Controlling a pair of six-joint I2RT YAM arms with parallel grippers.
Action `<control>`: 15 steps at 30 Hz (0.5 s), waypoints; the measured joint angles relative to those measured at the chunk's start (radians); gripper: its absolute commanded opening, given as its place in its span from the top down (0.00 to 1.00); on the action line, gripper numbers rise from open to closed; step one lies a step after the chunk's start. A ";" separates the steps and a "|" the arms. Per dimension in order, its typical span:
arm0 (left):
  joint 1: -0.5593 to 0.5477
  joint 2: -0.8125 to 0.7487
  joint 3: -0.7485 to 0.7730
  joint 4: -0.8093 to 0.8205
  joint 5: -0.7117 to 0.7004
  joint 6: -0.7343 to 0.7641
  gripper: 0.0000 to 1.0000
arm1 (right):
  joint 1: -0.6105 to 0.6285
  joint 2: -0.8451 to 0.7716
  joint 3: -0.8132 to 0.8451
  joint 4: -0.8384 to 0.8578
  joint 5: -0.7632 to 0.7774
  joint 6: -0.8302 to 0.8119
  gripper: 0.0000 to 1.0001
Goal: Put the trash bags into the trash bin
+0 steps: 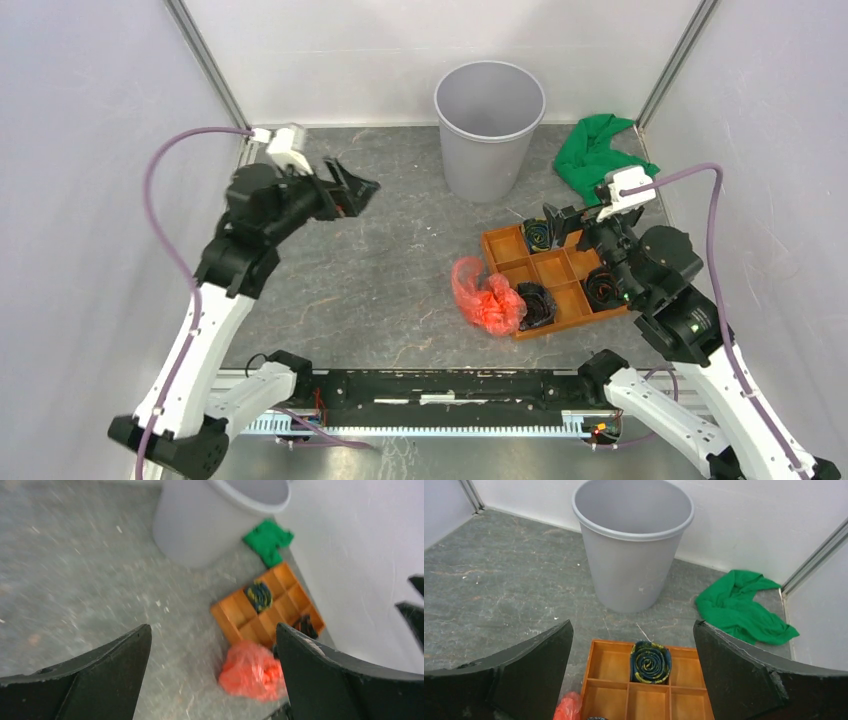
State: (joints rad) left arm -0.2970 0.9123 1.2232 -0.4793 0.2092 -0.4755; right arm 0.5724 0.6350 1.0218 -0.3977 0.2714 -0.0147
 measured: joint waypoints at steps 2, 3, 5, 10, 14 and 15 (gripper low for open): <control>-0.066 0.035 -0.055 0.008 0.008 -0.013 0.00 | 0.015 0.018 0.000 -0.016 0.025 0.011 0.02; -0.092 0.049 -0.076 0.011 0.009 -0.018 0.00 | 0.019 0.023 -0.001 -0.020 0.031 0.014 0.02; -0.167 0.086 -0.131 0.018 0.007 -0.038 0.00 | 0.029 0.035 -0.006 -0.032 0.049 0.023 0.02; -0.357 0.187 -0.203 0.033 -0.019 -0.078 0.00 | 0.043 0.038 -0.061 -0.038 0.055 0.047 0.02; -0.489 0.263 -0.222 0.051 -0.072 -0.091 0.00 | 0.047 0.031 -0.131 -0.039 0.045 0.072 0.02; -0.517 0.281 -0.222 0.056 -0.086 -0.094 0.00 | 0.048 0.029 -0.145 -0.040 0.041 0.079 0.02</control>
State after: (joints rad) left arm -0.8139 1.1934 1.0008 -0.4236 0.1230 -0.5694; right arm 0.6201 0.6640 0.8768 -0.4374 0.3126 0.0639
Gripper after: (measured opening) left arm 0.994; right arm 0.979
